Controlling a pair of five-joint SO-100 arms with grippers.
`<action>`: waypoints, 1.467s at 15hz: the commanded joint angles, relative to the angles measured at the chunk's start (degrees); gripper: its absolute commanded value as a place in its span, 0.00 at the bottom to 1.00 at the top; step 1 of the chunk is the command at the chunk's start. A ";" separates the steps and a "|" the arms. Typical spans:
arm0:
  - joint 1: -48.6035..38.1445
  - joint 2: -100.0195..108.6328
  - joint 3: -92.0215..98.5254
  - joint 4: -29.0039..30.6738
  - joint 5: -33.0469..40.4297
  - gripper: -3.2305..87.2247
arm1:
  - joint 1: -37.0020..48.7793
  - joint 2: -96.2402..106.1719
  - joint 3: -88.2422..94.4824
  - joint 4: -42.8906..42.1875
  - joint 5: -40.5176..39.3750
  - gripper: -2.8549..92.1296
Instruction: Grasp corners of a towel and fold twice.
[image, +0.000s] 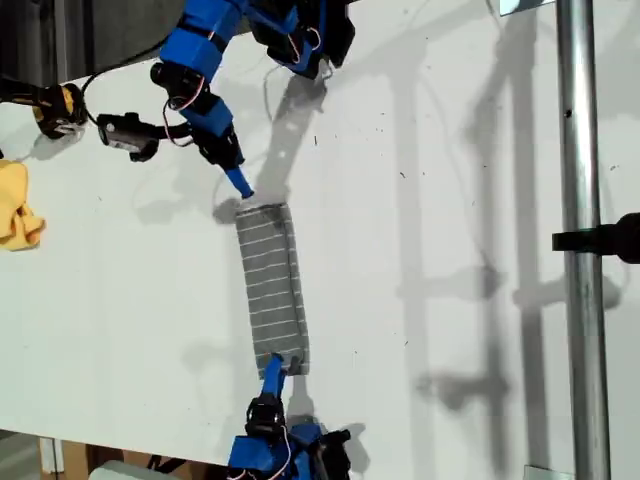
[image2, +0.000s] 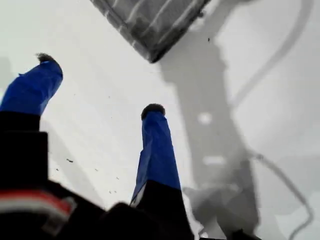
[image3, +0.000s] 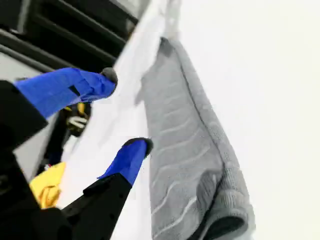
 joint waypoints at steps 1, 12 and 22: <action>2.11 11.51 5.45 -0.62 -1.41 0.25 | -0.79 19.86 15.03 -2.11 6.33 0.39; 5.36 11.60 20.92 -12.04 5.89 0.04 | -10.37 63.63 43.77 1.49 21.27 0.35; 5.80 11.60 21.09 -11.34 5.89 0.02 | -10.90 18.11 28.48 -18.90 16.96 0.43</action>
